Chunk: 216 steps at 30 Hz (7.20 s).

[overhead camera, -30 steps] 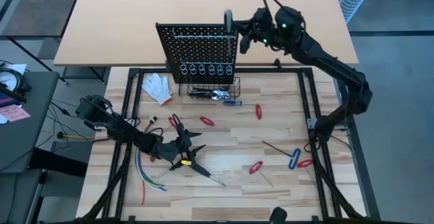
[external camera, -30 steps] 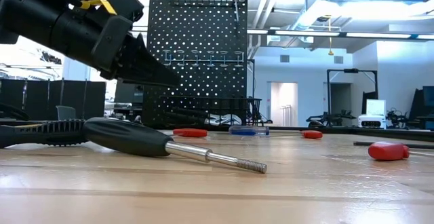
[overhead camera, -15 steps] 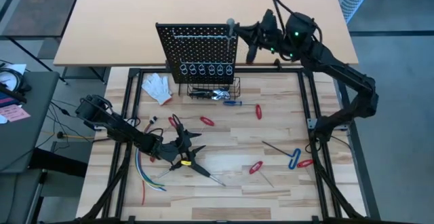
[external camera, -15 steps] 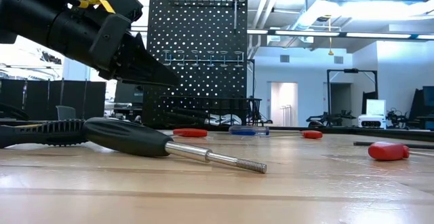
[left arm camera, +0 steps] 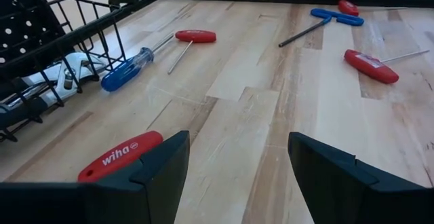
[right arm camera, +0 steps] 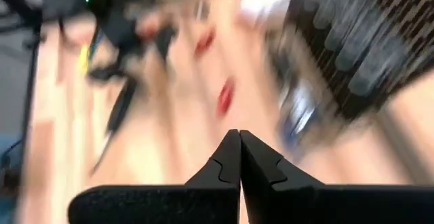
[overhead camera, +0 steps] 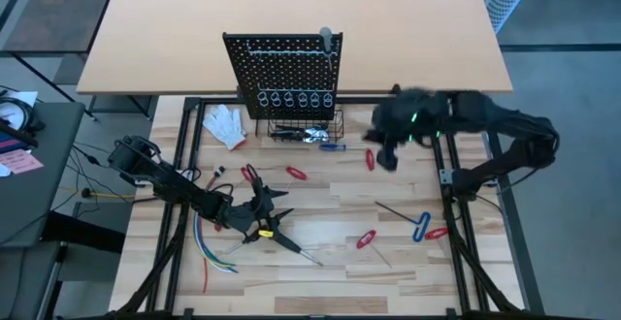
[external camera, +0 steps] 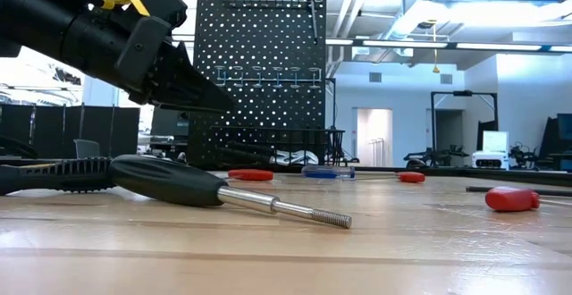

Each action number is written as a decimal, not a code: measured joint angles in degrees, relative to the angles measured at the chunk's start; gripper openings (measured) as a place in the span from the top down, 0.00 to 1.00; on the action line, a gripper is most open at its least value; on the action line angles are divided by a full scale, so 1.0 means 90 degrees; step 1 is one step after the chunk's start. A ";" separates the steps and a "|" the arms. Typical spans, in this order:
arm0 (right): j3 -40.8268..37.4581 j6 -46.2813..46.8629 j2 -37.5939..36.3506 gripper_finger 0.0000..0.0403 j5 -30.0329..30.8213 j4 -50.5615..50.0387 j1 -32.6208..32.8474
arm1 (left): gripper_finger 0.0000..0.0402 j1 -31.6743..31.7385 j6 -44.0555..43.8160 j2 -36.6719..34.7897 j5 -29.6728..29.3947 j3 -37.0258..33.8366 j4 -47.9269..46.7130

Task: Hang tools onto peg board
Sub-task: Hang the blue screwdriver on the black pegboard

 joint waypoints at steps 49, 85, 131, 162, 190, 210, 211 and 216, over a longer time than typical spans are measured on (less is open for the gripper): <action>-0.5582 -0.2370 0.1823 0.65 -0.0809 0.6101 -0.2924 | 0.39 -0.0136 -0.0012 0.0000 0.0022 0.0002 0.0169; -0.5655 -0.0677 0.1342 0.99 0.0358 0.8853 -0.0426 | 0.39 -0.0167 -0.0056 0.0000 0.0023 0.0005 0.0189; -0.3032 -0.2177 0.2371 0.98 0.1644 1.3680 -0.1880 | 0.39 -0.0287 0.0112 0.0000 -0.0008 0.0007 0.0301; -0.3025 -0.2002 0.2385 0.93 0.2043 1.2620 -0.2255 | 0.39 -0.0287 0.0129 0.0000 -0.0051 0.0007 0.0445; -0.3039 -0.3055 0.1238 0.74 0.1991 0.8848 -0.1701 | 0.39 -0.0287 0.0127 0.0000 -0.0049 0.0010 0.0472; -0.3034 -0.2908 0.2133 0.99 0.1797 1.0101 -0.2126 | 0.39 -0.0287 0.0155 0.0000 -0.0048 0.0010 0.0450; -0.3034 -0.2926 0.2102 0.99 0.1802 1.0023 -0.2075 | 0.39 -0.0287 0.0155 0.0000 -0.0048 0.0010 0.0443; -0.3034 -0.3654 0.1809 0.99 0.1797 0.9927 -0.1702 | 0.39 -0.0323 0.0155 0.0000 -0.0047 0.0010 0.0445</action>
